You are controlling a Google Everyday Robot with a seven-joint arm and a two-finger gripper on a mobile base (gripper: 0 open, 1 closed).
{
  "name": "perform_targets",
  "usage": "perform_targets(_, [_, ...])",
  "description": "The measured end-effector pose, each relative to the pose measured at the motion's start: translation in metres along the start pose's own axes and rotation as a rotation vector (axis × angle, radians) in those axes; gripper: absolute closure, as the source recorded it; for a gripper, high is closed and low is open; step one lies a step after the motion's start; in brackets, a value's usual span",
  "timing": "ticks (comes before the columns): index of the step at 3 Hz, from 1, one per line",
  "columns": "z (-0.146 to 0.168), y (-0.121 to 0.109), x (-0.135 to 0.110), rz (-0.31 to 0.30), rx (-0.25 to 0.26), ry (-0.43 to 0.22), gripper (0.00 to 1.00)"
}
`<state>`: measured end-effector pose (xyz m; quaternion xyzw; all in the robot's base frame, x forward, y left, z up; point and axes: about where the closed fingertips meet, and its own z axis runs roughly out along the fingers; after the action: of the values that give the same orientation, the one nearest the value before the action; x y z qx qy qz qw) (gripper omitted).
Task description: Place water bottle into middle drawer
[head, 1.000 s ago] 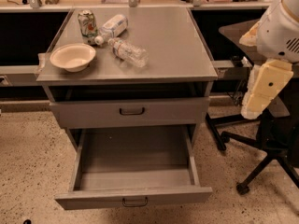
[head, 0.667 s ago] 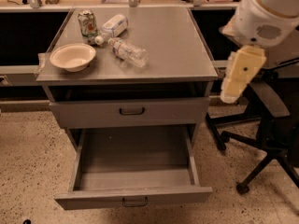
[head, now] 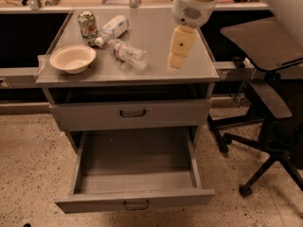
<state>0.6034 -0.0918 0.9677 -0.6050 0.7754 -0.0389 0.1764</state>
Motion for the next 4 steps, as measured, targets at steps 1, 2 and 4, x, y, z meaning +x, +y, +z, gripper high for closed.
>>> perform_targets(1, [0.044,-0.020,-0.030,0.052,-0.030,0.009,0.00])
perform_targets(2, [0.075,-0.034,-0.053,0.114,-0.056,0.006,0.00])
perform_targets(4, [0.119,-0.057,-0.089,0.205,-0.077,-0.001,0.00])
